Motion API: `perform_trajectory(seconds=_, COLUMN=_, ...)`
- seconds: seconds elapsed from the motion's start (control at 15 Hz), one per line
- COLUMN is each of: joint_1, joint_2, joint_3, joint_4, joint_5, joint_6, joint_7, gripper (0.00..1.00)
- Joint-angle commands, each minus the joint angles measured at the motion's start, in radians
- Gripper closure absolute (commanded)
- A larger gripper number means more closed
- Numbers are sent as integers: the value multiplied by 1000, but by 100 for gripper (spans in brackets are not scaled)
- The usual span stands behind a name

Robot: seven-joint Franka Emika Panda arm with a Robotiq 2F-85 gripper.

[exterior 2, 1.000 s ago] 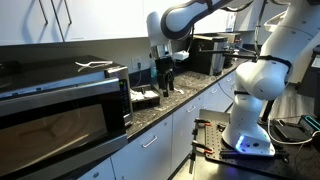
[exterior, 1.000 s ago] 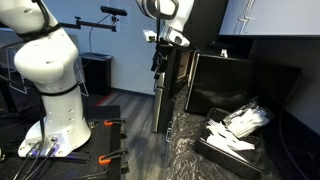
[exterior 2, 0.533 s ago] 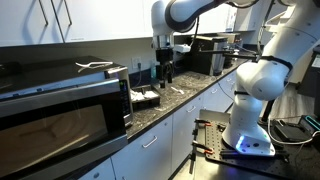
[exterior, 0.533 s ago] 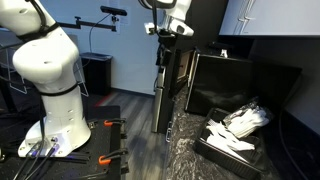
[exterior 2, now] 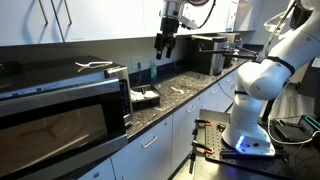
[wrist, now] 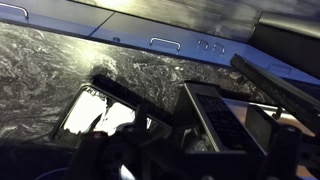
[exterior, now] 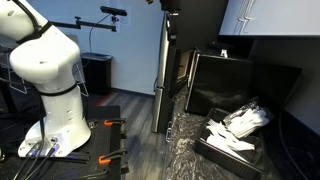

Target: Pick up the white fork from the top of the microwave and place it on the black cutlery tray

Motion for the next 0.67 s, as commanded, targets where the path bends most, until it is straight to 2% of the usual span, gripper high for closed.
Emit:
perform_trajectory(seconds=0.0, joint_1=-23, joint_2=49, joint_3=-6, joint_4=68, joint_5=9, joint_6=13, joint_7=20, gripper=0)
perform_trajectory(seconds=0.07, joint_1=-18, joint_2=6, joint_3=-2, joint_4=30, joint_5=2, joint_6=1, joint_7=4, gripper=0)
perform_trajectory(seconds=0.6, joint_1=-22, joint_2=38, joint_3=-7, joint_4=52, joint_5=2, joint_6=5, joint_7=4, gripper=0)
